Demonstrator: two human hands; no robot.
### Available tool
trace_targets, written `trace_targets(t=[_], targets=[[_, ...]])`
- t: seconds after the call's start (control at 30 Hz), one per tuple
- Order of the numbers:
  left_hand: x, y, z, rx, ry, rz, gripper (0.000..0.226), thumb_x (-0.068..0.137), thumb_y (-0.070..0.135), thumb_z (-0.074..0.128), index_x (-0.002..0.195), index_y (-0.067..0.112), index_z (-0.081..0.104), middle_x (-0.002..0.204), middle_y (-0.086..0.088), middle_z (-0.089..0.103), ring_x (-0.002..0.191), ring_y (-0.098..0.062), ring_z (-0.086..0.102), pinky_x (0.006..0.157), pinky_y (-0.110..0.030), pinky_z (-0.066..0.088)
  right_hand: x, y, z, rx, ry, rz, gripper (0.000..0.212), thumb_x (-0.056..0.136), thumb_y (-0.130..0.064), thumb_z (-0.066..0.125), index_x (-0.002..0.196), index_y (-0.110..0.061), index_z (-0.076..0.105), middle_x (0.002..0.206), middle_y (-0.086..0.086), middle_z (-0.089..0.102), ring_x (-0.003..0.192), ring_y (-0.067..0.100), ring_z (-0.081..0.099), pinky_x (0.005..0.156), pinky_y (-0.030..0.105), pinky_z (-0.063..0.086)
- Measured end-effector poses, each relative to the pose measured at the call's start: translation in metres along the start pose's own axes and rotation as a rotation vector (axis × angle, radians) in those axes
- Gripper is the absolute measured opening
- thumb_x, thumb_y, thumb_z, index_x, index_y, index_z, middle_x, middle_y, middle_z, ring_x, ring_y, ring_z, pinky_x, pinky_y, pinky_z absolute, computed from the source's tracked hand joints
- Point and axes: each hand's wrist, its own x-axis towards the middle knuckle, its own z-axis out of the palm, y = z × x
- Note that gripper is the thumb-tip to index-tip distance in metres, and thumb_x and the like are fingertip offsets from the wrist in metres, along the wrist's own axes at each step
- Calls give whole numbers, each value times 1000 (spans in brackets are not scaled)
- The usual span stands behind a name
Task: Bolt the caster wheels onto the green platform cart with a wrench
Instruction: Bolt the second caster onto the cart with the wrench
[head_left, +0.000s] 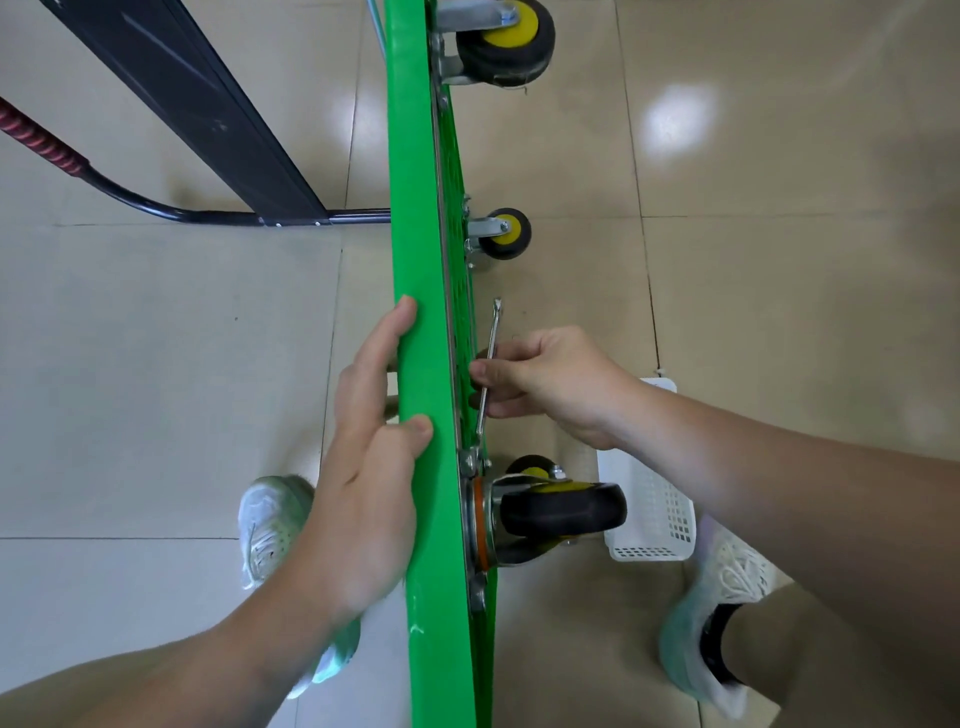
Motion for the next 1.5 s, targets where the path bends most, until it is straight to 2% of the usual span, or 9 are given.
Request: trace_targets(t=[0.13,0.3,0.47,0.63,0.73,1.1,1.27,1.4,1.5], targets=[[0,-1,-1,-18,-17,-14,74,71,39,44,137,73,40,152,14,44,135,-21,53,109,-58,44,8,8,1,81,-22,102,39,74,-17,81,105,4,69,99,25,73,80,27,73,67,27,60],[1,-2,-2,-31,-23,-19,76,70,38,45,137,72,39,153,11,45,137,-26,51,109,-61,43,11,15,1,143,-33,139,23,79,-12,79,95,1,71,96,21,74,81,28,72,71,30,61],[3,-3,-2,-27,-6,-27,78,76,22,42,135,73,42,151,20,42,139,-23,49,112,-60,41,6,-14,-10,140,139,-66,8,88,-6,71,94,-2,70,86,14,75,80,28,74,85,40,58],[2,-3,-1,-41,2,-11,73,76,31,44,136,73,42,154,16,41,137,-20,52,113,-59,41,-36,-49,1,84,52,-319,16,84,4,71,92,-10,71,77,3,76,77,17,75,65,23,59],[1,-3,-1,-51,1,-3,72,77,30,44,136,71,43,155,16,42,136,-21,54,112,-58,42,-63,-44,9,3,-2,-405,23,78,8,74,87,-13,72,74,0,76,71,10,73,66,19,57],[1,-4,-1,-39,3,16,68,73,41,44,131,75,44,158,15,44,147,-16,43,122,-52,32,-83,-25,20,-202,-4,-532,26,75,2,81,88,-19,76,82,-4,76,80,8,73,80,22,58],[-1,0,0,-43,8,4,66,78,34,43,128,77,46,156,11,46,144,-19,46,120,-53,35,-70,-27,21,-127,4,-507,25,78,10,76,98,-5,74,85,3,75,78,7,72,76,20,58],[-2,2,2,-55,9,6,66,75,35,44,128,75,48,156,12,46,143,-18,47,119,-52,37,-55,-26,21,-102,3,-433,24,79,5,77,95,-13,75,88,5,78,82,14,74,76,29,60],[-1,1,1,-56,30,-10,69,78,27,42,128,75,48,156,13,46,143,-19,47,119,-53,37,-45,-22,20,-75,-36,-347,25,81,3,76,104,-5,74,95,12,77,85,19,75,76,33,62]])
